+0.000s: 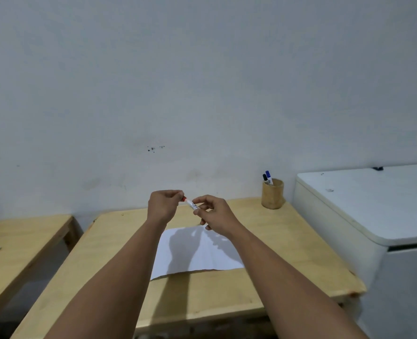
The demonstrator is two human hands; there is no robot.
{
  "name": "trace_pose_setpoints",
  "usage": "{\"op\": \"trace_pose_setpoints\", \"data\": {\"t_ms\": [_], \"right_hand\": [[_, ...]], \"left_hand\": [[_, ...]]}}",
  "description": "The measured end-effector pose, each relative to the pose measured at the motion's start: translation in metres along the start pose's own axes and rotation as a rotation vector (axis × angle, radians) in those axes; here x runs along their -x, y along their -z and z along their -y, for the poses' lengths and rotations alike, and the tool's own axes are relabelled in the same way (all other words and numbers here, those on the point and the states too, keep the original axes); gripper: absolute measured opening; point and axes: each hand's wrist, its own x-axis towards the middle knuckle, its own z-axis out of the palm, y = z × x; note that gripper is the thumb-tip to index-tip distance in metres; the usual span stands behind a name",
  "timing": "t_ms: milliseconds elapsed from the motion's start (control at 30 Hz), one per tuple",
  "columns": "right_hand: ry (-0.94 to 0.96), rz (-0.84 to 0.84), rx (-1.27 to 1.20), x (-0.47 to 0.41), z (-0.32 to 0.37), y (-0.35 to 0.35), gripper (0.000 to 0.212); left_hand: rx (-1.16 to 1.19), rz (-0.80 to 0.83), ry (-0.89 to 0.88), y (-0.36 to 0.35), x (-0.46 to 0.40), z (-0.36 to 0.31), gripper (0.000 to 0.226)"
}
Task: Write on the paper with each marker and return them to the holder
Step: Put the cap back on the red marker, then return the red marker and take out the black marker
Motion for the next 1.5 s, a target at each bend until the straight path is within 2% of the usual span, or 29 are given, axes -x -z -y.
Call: {"op": "trace_pose_setpoints", "data": {"t_ms": [200,300,433,567,633,700,800,967,1033,1133,1167,1267,1367,1433,1500], "right_hand": [[-0.041,-0.059,-0.022,0.001,-0.021,0.038,0.021],[-0.04,-0.084,-0.005,-0.005,-0.031,0.063,0.02],[-0.024,-0.182,0.006,-0.021,-0.043,0.108,0.02],[-0.027,-0.271,0.014,-0.048,-0.056,0.16,0.025],[-0.002,-0.335,0.054,-0.067,-0.059,0.188,0.029],[0.024,-0.451,0.067,-0.086,-0.06,0.218,0.022],[0.037,-0.589,0.067,-0.109,-0.063,0.255,0.011],[-0.018,-0.567,0.12,-0.124,-0.085,0.267,0.012],[-0.088,-0.522,0.185,-0.128,-0.099,0.261,0.018],[-0.108,-0.522,0.33,-0.13,-0.116,0.249,0.04],[-0.063,-0.564,0.385,-0.13,-0.121,0.244,0.041],[0.058,-0.643,0.598,-0.133,-0.13,0.234,0.019],[-0.048,-0.54,0.817,-0.137,-0.131,0.227,0.028],[-0.088,-0.534,0.825,-0.139,-0.128,0.224,0.029],[-0.088,-0.561,0.759,-0.138,-0.122,0.221,0.027]], "left_hand": [[0.081,0.049,0.082,-0.047,-0.001,-0.004,0.018],[0.033,0.113,0.068,-0.078,-0.007,-0.01,0.017],[-0.045,0.224,-0.026,-0.126,-0.022,-0.028,0.017],[0.037,0.42,-0.012,-0.173,-0.049,-0.053,0.022],[0.048,0.484,-0.003,-0.198,-0.065,-0.056,0.036],[-0.002,0.487,0.003,-0.226,-0.077,-0.048,0.06],[-0.148,0.48,0.006,-0.266,-0.086,-0.023,0.081],[-0.255,0.549,0.012,-0.314,-0.093,0.011,0.11],[-0.229,0.581,0.0,-0.326,-0.095,0.02,0.107],[-0.148,0.549,-0.032,-0.335,-0.093,0.032,0.087],[-0.141,0.527,-0.038,-0.336,-0.092,0.035,0.083],[-0.161,0.49,-0.049,-0.336,-0.09,0.04,0.079],[-0.196,0.487,-0.055,-0.336,-0.09,0.041,0.07],[-0.206,0.491,-0.057,-0.336,-0.09,0.039,0.07],[-0.215,0.492,-0.061,-0.335,-0.087,0.035,0.08]]}}
